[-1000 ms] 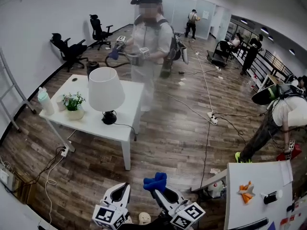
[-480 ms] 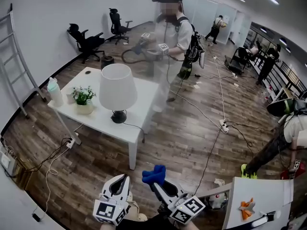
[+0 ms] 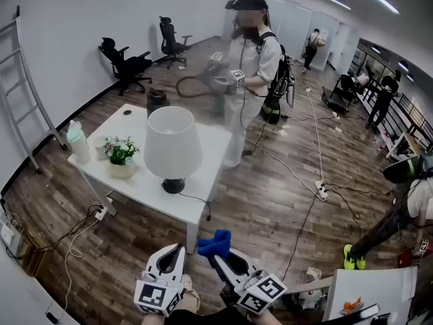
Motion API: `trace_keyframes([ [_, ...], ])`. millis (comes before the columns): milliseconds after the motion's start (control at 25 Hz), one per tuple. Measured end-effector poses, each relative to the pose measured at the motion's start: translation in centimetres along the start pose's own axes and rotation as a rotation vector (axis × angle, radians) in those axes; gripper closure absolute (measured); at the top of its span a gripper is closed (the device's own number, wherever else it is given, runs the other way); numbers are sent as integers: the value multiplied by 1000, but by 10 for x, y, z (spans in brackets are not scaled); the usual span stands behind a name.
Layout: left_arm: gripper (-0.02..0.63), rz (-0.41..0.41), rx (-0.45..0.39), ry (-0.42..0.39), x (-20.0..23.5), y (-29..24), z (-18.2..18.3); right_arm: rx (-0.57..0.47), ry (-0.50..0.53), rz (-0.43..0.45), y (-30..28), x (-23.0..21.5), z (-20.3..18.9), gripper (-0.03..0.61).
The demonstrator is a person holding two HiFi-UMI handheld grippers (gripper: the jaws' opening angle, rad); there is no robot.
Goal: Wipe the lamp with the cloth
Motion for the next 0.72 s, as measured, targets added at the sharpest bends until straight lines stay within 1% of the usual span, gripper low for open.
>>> trace_keyframes([
  [400,601,-14,-18,-10,76,-66,21,-2,27,17,-91,-36,23,492],
  [600,601,-13,-36,-21,110,-92,23,-23,57,36,-128,-49,28,492],
  [720,601,0,-31,-16,128,-104,22,-25,80,48,-145,-52,31,492],
])
Point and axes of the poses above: the fingertips, and each gripper's own axes: y backward along the fingers, x to its left, z out of its top, the point moved 2 cm from there along y, backward along the fingers, and after that the axes turned 2 degrees about -y, right-handed, at the moved point
